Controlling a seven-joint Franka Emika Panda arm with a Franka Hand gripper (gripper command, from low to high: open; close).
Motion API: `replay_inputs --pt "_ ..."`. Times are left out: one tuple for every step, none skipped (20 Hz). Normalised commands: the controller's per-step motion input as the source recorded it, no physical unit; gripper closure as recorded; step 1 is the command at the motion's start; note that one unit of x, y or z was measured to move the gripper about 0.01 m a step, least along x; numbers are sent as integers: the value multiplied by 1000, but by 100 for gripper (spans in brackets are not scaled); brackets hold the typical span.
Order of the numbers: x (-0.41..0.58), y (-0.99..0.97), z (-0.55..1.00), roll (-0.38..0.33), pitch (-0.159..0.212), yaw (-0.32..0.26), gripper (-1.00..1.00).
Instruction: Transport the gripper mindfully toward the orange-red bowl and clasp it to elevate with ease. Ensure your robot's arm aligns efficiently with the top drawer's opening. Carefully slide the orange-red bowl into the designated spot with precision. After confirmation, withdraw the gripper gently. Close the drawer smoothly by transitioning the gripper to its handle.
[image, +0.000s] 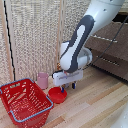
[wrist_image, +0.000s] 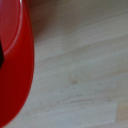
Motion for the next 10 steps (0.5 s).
replay_inputs --pt "-114 180 -283 -40 -29 0 -100" --pt "-94 174 -166 -40 -13 0 -100" --pt "-71 166 -123 -39 0 0 100" --pt "-43 114 -31 -26 3 0 100" --pt "-11 91 -26 -19 14 3 100" --pt "-3 51 -11 -4 17 0 100" --pt "-71 37 0 0 1 0 100" --pt "-137 0 0 0 0 0 100" --pt "-109 0 0 0 0 0 100" --pt "-97 0 0 0 0 0 100"
